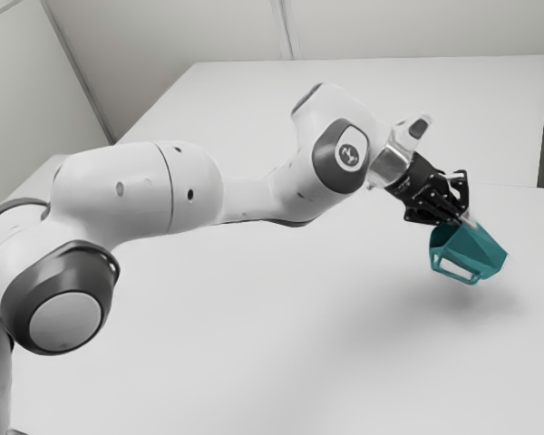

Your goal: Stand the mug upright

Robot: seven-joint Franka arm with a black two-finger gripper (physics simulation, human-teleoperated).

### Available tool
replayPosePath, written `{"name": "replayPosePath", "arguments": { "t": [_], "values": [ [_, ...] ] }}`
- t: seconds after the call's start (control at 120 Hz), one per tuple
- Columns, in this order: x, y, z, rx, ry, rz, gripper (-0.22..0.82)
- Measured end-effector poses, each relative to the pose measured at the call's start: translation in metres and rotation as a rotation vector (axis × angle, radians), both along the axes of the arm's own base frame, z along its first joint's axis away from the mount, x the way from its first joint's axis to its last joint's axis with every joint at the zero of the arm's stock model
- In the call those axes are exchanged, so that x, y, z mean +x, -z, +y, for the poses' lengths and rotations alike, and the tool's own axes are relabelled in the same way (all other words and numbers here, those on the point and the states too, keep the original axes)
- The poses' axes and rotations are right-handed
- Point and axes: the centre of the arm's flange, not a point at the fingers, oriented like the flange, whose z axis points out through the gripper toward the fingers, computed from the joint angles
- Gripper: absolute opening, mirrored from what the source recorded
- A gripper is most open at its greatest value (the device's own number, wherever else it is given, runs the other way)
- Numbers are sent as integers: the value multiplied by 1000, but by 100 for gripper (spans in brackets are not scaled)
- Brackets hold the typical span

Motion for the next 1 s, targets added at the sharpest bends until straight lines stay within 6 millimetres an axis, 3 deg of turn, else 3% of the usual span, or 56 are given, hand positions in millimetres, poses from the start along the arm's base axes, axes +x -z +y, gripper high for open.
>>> {"name": "replayPosePath", "arguments": {
  "t": [0.167, 0.358, 0.508, 0.675, 0.85, 1.0],
  "values": [
    [-1, -33, 33, 299, 98, -110, -18],
    [-27, -51, 90, 568, 120, -60, -18],
    [-50, -46, 138, 680, 80, 36, -18],
    [-62, -34, 186, 735, 9, 122, -18],
    [-58, -27, 240, 751, -78, 181, -18],
    [-52, -24, 272, 764, -118, 194, -18]
  ]
}}
